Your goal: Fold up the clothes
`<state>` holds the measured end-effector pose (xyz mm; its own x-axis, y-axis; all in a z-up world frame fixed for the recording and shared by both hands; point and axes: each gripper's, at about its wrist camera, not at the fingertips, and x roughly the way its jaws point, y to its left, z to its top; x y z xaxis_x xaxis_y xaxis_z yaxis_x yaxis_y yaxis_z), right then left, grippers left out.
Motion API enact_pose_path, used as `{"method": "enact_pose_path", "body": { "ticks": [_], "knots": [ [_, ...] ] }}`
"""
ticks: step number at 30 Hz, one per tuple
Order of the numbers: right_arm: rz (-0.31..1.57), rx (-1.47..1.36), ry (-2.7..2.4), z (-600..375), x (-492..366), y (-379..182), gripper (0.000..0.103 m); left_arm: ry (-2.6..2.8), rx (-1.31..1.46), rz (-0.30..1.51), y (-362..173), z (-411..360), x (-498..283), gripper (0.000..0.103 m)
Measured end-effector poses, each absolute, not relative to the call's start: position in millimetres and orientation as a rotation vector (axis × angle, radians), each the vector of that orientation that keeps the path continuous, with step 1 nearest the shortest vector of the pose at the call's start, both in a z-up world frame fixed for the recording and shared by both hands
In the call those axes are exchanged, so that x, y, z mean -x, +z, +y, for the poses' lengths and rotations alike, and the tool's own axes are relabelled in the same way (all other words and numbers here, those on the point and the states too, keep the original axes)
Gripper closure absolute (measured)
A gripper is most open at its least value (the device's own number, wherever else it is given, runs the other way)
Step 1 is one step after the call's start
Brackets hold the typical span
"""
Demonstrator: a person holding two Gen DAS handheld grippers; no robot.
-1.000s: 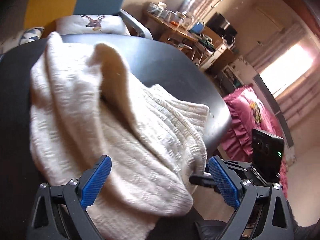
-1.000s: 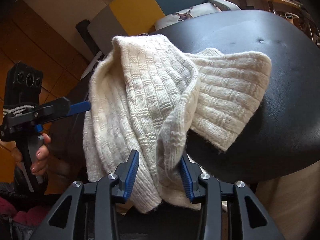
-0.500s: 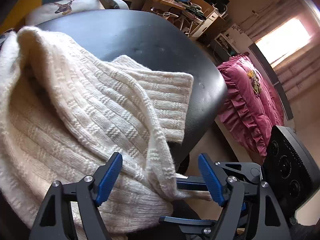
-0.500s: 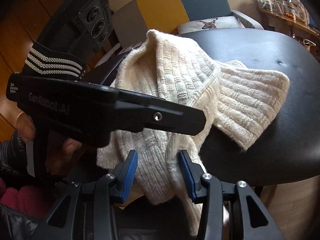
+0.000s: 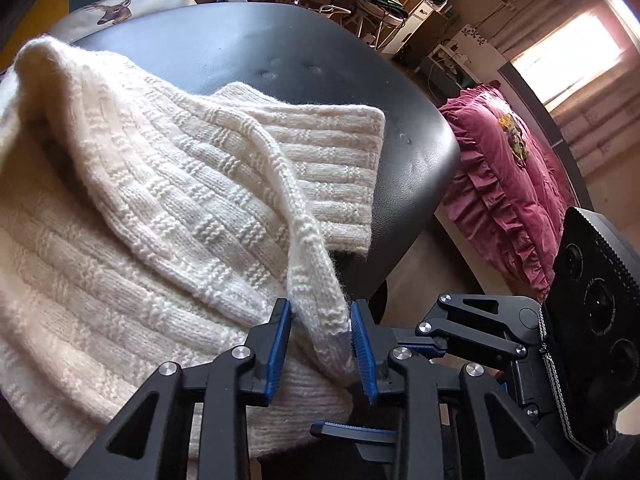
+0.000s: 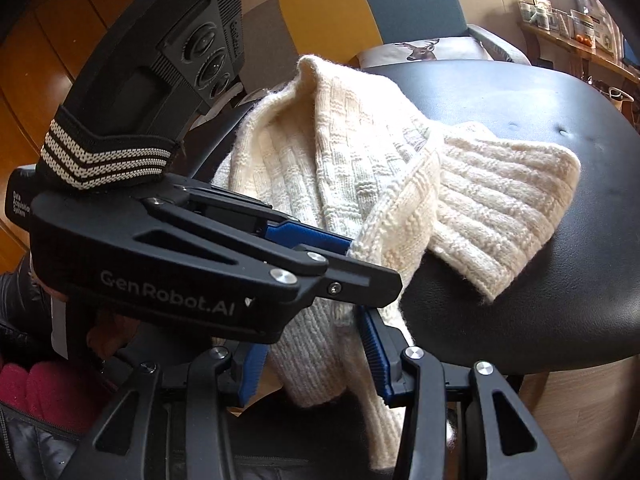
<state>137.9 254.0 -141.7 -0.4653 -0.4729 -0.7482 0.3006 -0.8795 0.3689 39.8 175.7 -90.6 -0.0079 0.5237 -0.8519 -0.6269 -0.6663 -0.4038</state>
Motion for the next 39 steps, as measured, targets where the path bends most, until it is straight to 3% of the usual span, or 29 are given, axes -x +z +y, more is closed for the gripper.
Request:
{"method": "enact_pose_path", "body": {
  "ticks": [1,4,14,23,33,38,39],
  "knots": [
    [-0.251,-1.281,-2.345,253.2,-137.6,-141.3,0.058,1.795,1.446,0.11,-90.4,174.4,-39.4,0.089],
    [-0.245,-1.279,-2.337,254.3,-137.2,-137.1,0.058,1.813,1.423,0.061,-86.7,166.2,-38.0,0.095],
    [-0.474,-1.196,-2.584,316.1,-115.0,-116.3,0.059,1.914,1.366,-0.038,-69.0,125.5,-27.3,0.096],
    [-0.266,-1.51,-2.63,303.1,-42.0,-159.4,0.059,1.947,1.393,-0.119,-71.6,94.3,-22.4,0.097],
    [-0.303,-1.444,-2.708,306.6,-56.3,-171.2,0.059,1.961,1.449,-0.145,-84.5,65.5,-13.6,0.095],
    [-0.248,-1.457,-2.726,295.1,-47.9,-166.3,0.055,1.92,1.467,-0.183,-89.1,67.2,-15.2,0.071],
    [-0.242,-1.456,-2.728,293.8,-46.8,-166.4,0.055,1.925,1.461,-0.174,-88.6,68.8,-16.5,0.06]
  ]
}}
